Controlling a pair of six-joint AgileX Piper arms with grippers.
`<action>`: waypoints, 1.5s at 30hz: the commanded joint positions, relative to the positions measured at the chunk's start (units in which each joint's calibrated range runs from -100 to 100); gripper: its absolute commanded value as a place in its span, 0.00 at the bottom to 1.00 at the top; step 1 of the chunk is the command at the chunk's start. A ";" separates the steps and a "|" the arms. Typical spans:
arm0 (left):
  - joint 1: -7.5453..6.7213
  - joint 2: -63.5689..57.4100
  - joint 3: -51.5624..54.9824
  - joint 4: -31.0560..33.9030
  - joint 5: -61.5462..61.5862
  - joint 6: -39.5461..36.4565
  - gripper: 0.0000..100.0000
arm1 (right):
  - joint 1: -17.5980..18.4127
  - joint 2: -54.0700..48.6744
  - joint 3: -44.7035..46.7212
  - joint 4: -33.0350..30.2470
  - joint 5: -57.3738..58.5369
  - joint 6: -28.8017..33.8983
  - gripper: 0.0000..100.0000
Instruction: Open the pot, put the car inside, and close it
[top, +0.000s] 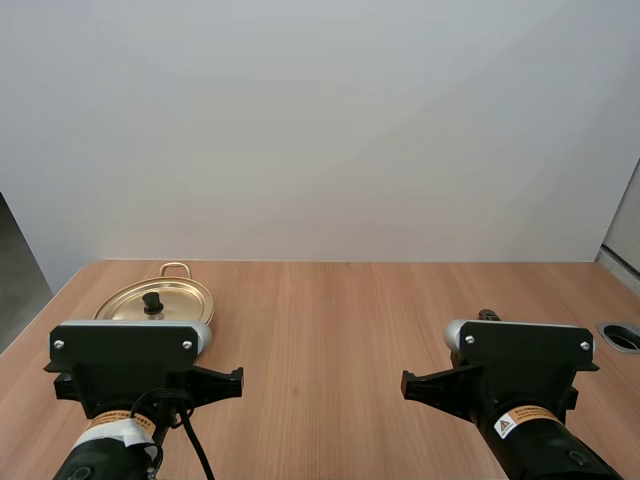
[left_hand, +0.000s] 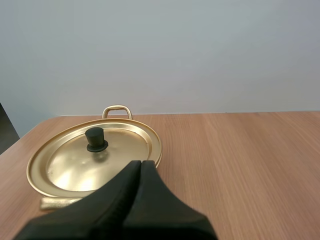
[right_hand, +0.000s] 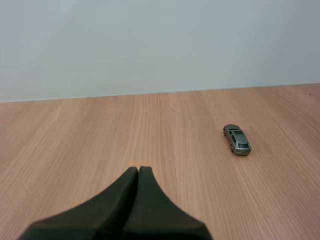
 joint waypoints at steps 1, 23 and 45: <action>0.00 0.00 0.00 -0.05 -0.01 -0.03 0.00 | 0.02 0.00 0.00 0.02 0.00 -0.05 0.00; 0.00 0.00 0.00 -0.05 -0.01 -0.03 0.00 | 0.02 0.00 0.00 4.35 -0.04 -0.05 0.00; -0.24 8.00 -17.44 9.08 -11.66 9.79 0.00 | 0.02 4.46 -9.39 -17.86 -41.45 -4.94 0.00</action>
